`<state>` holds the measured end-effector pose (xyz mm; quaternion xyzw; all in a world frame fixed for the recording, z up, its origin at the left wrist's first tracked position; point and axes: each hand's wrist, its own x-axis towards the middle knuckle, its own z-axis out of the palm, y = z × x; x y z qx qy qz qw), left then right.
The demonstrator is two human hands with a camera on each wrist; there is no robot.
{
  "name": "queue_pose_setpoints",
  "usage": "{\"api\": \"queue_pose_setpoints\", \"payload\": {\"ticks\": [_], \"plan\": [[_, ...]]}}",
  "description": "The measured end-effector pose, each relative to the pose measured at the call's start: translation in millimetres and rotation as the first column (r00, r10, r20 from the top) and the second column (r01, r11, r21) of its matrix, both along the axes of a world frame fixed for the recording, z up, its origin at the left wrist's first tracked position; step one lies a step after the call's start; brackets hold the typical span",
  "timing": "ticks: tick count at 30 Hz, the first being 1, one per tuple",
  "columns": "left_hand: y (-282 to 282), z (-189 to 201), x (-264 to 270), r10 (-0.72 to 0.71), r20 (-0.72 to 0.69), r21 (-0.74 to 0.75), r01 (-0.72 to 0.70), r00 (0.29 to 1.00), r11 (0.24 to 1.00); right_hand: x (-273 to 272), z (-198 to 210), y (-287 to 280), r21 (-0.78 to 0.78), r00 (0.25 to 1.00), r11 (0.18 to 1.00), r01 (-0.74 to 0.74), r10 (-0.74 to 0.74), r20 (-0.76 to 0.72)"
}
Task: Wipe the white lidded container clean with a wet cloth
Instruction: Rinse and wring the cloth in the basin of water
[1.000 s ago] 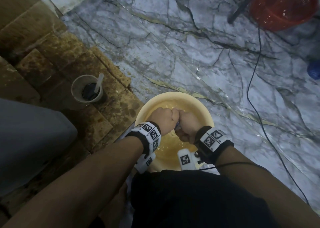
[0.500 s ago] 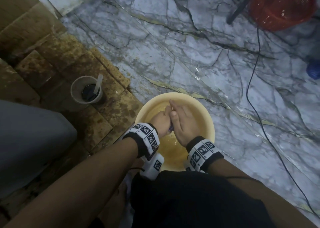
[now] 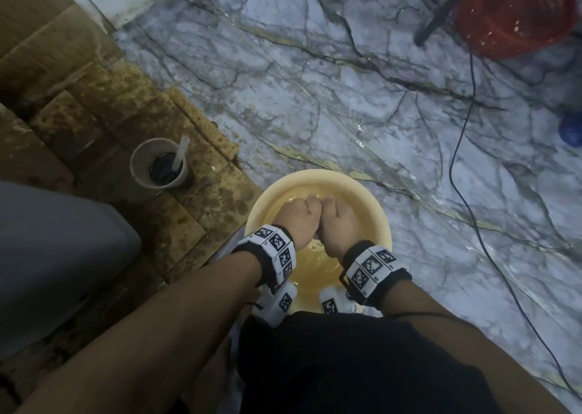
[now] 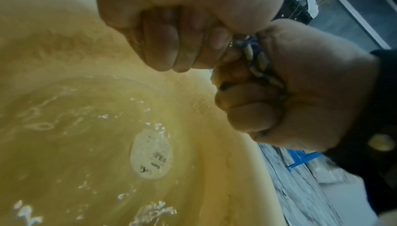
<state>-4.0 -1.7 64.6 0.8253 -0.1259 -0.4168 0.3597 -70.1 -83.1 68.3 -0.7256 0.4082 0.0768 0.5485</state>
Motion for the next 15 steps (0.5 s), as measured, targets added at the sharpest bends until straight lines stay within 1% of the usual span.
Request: {"api": "queue_pose_setpoints", "payload": {"ticks": [3,6,8,10,12,14,15], "plan": [[1,-2,-3,-0.024,0.006,0.009,0.024,1.000,1.000,-4,-1,-1,0.115,0.995,0.991,0.065,-0.056,-0.077],[2,-4,-5,-0.056,0.031,0.031,0.055,0.998,0.998,-6,-4,-4,0.260,0.989,0.959,0.108,-0.077,-0.127],[4,-3,-5,-0.079,0.058,0.028,0.077,0.995,0.997,-6,-3,-7,0.316,0.990,0.944,0.091,-0.052,-0.131],[7,-1,0,-0.110,0.055,0.007,0.110,0.992,0.994,-7,-4,-12,0.328,0.995,0.943,0.056,-0.024,-0.102],[10,1,7,-0.140,0.005,-0.038,0.140,0.990,0.989,-11,-2,-20,0.304,0.998,0.953,0.009,0.011,-0.065],[16,2,14,-0.126,-0.111,-0.073,0.119,0.986,0.990,-17,0,-32,0.291,0.996,0.956,-0.047,0.066,-0.057],[20,2,18,-0.108,-0.180,-0.081,0.094,0.978,0.992,-20,4,-38,0.309,0.995,0.949,-0.057,0.079,-0.059]]}}
